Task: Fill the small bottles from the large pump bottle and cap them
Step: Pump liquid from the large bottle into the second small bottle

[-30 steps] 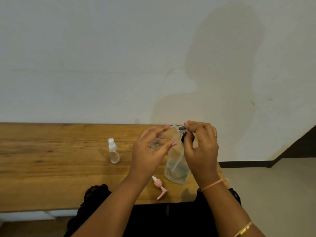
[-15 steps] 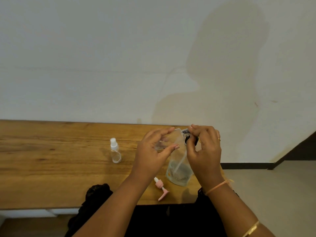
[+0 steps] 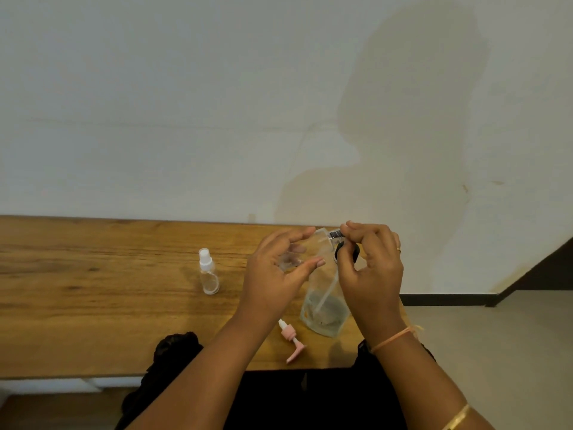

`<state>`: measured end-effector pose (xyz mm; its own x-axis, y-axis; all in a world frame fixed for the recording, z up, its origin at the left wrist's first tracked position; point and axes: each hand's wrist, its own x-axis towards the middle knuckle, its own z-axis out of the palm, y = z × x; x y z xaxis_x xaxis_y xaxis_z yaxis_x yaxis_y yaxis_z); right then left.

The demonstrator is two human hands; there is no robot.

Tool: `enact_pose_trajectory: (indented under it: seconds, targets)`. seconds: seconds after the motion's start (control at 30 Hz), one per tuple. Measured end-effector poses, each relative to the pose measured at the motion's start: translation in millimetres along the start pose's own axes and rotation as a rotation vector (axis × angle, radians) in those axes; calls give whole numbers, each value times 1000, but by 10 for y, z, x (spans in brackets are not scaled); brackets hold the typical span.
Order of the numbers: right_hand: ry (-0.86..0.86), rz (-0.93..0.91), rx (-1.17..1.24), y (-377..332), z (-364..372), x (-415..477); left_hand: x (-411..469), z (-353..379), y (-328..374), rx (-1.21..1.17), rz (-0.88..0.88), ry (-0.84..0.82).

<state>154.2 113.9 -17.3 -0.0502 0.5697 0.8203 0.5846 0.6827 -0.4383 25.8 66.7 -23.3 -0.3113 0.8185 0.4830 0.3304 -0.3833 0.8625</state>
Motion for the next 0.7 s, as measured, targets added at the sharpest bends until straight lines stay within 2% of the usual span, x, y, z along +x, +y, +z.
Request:
enact_pose_trajectory:
  seconds: [0.13, 0.47, 0.7]
  targets:
    - [-46, -32, -35, 59, -23, -24, -9, -8, -2, 37, -16, -31]
    - [-15, -19, -4, -34, -71, 21, -39, -2, 62, 50, 52, 27]
    - [-46, -42, -21, 46, -22, -5, -3, -4, -8, 34, 10, -25]
